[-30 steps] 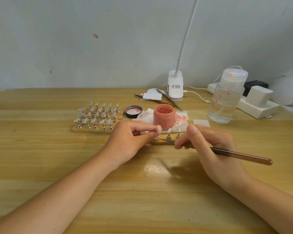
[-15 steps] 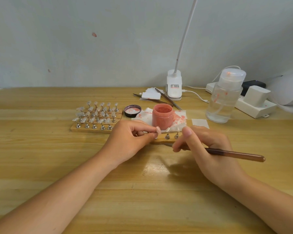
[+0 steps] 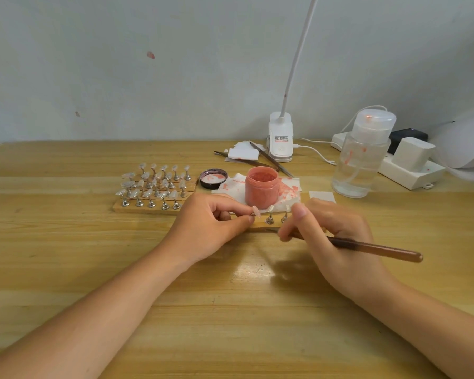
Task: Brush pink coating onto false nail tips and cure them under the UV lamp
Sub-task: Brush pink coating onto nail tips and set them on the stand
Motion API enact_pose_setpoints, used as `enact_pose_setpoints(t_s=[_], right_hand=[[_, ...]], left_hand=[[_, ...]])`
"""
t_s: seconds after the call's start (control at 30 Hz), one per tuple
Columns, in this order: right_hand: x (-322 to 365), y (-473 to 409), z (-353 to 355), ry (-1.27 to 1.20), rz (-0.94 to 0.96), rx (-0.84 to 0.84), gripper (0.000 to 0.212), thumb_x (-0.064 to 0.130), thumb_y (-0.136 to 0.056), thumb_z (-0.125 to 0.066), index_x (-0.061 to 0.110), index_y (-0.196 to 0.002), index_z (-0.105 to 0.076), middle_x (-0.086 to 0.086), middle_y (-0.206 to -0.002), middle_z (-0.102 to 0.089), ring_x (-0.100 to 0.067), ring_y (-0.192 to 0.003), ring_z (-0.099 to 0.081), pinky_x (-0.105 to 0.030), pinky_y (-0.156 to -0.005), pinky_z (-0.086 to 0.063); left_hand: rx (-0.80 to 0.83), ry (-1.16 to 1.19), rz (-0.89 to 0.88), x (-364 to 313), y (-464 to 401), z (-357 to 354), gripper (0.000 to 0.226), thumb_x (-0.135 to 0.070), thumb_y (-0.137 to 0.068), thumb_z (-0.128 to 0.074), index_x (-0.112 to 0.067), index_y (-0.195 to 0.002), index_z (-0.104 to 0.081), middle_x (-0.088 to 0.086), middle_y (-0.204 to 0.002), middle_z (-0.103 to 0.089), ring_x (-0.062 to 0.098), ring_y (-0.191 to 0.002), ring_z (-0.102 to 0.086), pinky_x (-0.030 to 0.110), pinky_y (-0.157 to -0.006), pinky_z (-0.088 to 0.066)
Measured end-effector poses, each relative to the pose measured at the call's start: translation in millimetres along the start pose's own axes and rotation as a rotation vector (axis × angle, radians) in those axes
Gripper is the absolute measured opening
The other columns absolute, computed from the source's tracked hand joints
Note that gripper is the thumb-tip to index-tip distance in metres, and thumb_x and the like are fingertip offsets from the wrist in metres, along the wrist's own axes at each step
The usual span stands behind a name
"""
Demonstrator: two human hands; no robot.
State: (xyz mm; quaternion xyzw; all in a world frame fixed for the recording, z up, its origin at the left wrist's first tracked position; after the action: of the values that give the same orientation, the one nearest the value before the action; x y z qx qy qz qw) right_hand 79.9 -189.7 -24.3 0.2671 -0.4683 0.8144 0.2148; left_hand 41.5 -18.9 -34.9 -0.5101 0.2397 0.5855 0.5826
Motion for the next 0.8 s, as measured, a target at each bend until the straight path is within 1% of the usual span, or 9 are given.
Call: enact_pose_setpoints(t_s=[0.03,0.13,0.27,0.37,0.5,0.6,0.7,0.77,0.8], right_hand=[[0.0,0.5,0.5,-0.008,-0.001,-0.006,0.042,0.037,-0.089,-0.042,0.016,-0.066,-0.069,0.015,-0.066,-0.062,-0.002,-0.07,-0.06,-0.021,-0.067,-0.044],[3.2,-0.8,-0.1,0.063,0.063,-0.031,0.036,0.034,-0.089,-0.044,0.015,-0.073,-0.071,0.014,-0.071,-0.063,0.003,-0.072,-0.055,-0.014,-0.069,-0.039],[-0.5,0.5,0.8,-0.005,-0.011,-0.017,0.044,0.039,-0.089,-0.039,0.016,-0.065,-0.069,0.014,-0.066,-0.062,-0.004,-0.07,-0.06,-0.022,-0.067,-0.044],[3.4,-0.9,0.2,0.04,0.056,-0.032,0.039,0.035,-0.089,-0.042,0.015,-0.072,-0.07,0.015,-0.071,-0.062,0.0,-0.072,-0.056,-0.015,-0.068,-0.04],[0.8,0.2,0.6,0.012,0.0,-0.011,0.045,0.039,-0.089,-0.038,0.017,-0.064,-0.068,0.016,-0.063,-0.061,-0.001,-0.068,-0.057,-0.015,-0.067,-0.039],[3.7,-1.2,0.5,0.04,0.046,-0.037,0.037,0.035,-0.09,-0.041,0.019,-0.071,-0.069,0.018,-0.069,-0.06,0.0,-0.07,-0.056,-0.014,-0.068,-0.039],[1.4,-0.5,0.5,0.006,-0.003,-0.019,0.041,0.04,-0.088,-0.04,0.02,-0.066,-0.068,0.016,-0.067,-0.062,-0.001,-0.071,-0.058,-0.02,-0.069,-0.041],[0.6,1.2,2.0,-0.033,-0.022,-0.025,0.045,0.039,-0.089,-0.038,0.017,-0.063,-0.067,0.013,-0.064,-0.062,-0.005,-0.069,-0.06,-0.027,-0.069,-0.043],[1.9,0.8,2.0,-0.027,-0.01,-0.037,0.043,0.038,-0.089,-0.038,0.018,-0.065,-0.067,0.014,-0.066,-0.062,-0.004,-0.07,-0.059,-0.025,-0.069,-0.043]], left_hand=[[-0.004,0.003,0.002,-0.4,0.0,0.2,0.029,-0.005,-0.074,-0.072,-0.033,-0.068,-0.072,0.029,-0.078,-0.062,0.01,-0.055,-0.04,0.019,-0.053,-0.033],[-0.012,-0.013,0.01,-1.8,0.3,0.0,0.03,-0.005,-0.073,-0.073,-0.035,-0.067,-0.071,0.028,-0.077,-0.062,0.011,-0.054,-0.038,0.022,-0.053,-0.032],[-0.013,-0.006,0.023,-2.1,1.0,0.8,0.032,-0.005,-0.073,-0.072,-0.036,-0.063,-0.071,0.027,-0.08,-0.064,0.012,-0.056,-0.038,0.024,-0.055,-0.033],[-0.013,-0.006,0.04,-2.4,1.1,0.6,0.03,-0.006,-0.074,-0.072,-0.035,-0.065,-0.071,0.029,-0.083,-0.063,0.013,-0.056,-0.038,0.026,-0.056,-0.033],[-0.009,-0.022,0.04,-2.5,1.0,0.0,0.026,-0.007,-0.074,-0.072,-0.032,-0.069,-0.071,0.032,-0.082,-0.061,0.011,-0.053,-0.035,0.024,-0.053,-0.03],[-0.021,-0.02,0.046,-1.9,0.8,-0.1,0.026,-0.008,-0.074,-0.073,-0.033,-0.068,-0.07,0.033,-0.08,-0.061,0.011,-0.052,-0.035,0.023,-0.052,-0.03],[-0.005,-0.012,0.042,-3.6,1.3,-0.7,0.024,-0.01,-0.074,-0.073,-0.033,-0.07,-0.071,0.035,-0.08,-0.06,0.018,-0.056,-0.036,0.029,-0.057,-0.031],[-0.003,0.008,0.042,-4.2,1.1,-1.1,0.023,-0.01,-0.073,-0.073,-0.032,-0.071,-0.072,0.034,-0.082,-0.061,0.023,-0.061,-0.045,0.037,-0.061,-0.039],[-0.01,0.027,0.046,-4.1,1.2,-1.0,0.022,-0.01,-0.073,-0.073,-0.032,-0.07,-0.072,0.032,-0.082,-0.063,0.025,-0.066,-0.05,0.04,-0.065,-0.042]])
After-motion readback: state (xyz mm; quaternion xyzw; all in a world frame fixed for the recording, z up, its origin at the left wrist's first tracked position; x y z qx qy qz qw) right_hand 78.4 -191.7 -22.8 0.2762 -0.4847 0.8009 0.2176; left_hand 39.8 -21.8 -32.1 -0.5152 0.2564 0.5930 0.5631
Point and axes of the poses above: each hand's wrist, its own y-axis away from the middle knuckle, its own z-axis out of the back of the hand, x = y × z, the point moved 3 cm from there along -y, towards the middle knuckle
